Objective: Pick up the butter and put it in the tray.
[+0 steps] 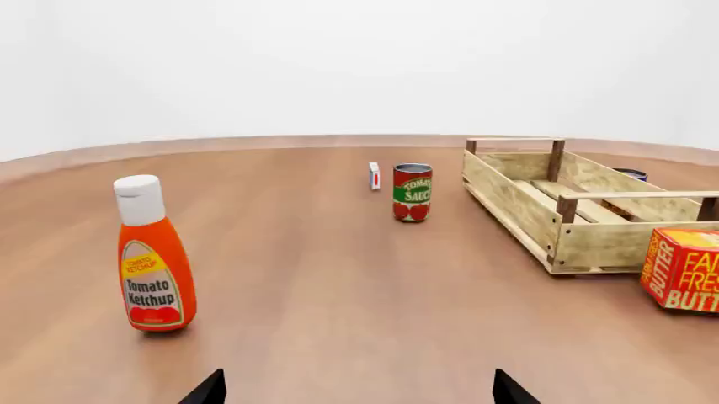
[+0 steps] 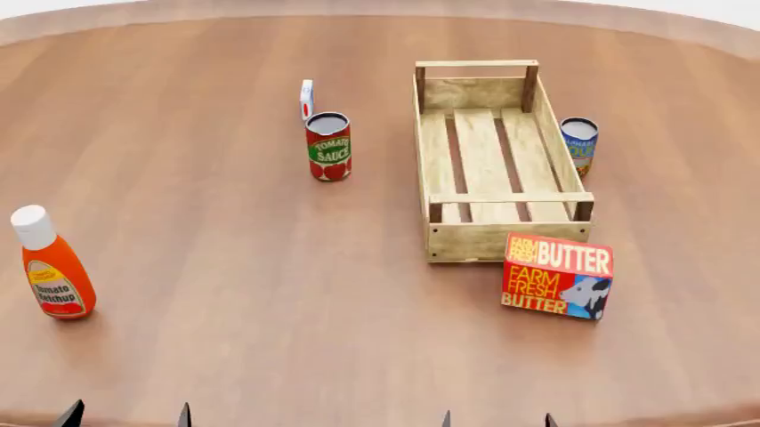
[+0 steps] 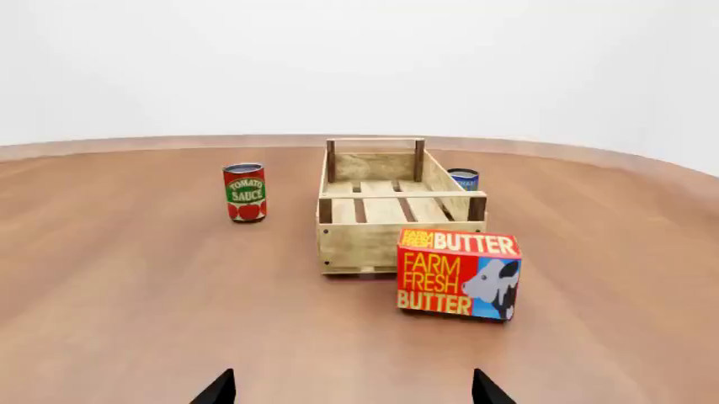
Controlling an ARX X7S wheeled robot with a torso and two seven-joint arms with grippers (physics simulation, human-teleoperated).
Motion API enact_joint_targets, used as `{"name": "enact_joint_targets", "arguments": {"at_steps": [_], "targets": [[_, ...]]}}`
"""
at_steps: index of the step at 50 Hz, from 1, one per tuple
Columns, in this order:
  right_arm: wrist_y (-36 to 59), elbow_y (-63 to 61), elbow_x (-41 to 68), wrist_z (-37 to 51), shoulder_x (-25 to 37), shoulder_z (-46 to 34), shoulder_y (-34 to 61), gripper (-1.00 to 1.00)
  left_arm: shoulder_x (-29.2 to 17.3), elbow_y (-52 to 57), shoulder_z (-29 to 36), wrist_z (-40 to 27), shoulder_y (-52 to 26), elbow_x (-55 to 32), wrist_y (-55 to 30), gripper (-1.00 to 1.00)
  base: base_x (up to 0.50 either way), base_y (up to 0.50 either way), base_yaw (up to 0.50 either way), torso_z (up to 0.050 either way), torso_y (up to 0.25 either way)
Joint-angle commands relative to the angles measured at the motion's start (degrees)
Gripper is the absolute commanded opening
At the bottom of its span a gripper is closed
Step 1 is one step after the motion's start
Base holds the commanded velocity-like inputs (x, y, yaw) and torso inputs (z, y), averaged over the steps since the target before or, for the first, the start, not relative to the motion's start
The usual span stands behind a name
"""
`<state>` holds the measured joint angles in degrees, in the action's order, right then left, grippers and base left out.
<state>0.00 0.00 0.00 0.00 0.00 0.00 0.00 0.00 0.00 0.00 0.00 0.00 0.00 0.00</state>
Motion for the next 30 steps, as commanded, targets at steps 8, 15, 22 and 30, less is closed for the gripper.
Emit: {"name": "enact_joint_targets", "arguments": {"at_steps": [8,15,22,30], "targets": [[1.71,-3.47,0.36,3.93,2.24,-2.91,-1.33,1.0,-2.33,2.72,2.94,-1.96,0.24,-2.46,-2.47,1.0,0.0,0.0,0.0,0.0,0.0],[2.83,-4.92,2.61,4.08,3.01,-3.41,-1.47,1.0,-3.19,2.09,3.77,-3.14,0.06,-2.83,-1.97,1.0,0.01,-0.14,0.0,0.0,0.0],[3.77,-4.41,2.29,5.65,3.66,-4.16,-1.32,1.0,-3.77,2.13,4.57,-3.99,0.3,-3.15,-1.43,1.0,0.08,-0.5,0.0,0.0,0.0],[3.83,-3.96,1.68,7.51,4.22,-4.82,-1.33,1.0,-4.35,1.54,5.13,-4.87,0.11,-3.6,-0.9,1.0,0.11,-0.5,0.0,0.0,0.0]]}}
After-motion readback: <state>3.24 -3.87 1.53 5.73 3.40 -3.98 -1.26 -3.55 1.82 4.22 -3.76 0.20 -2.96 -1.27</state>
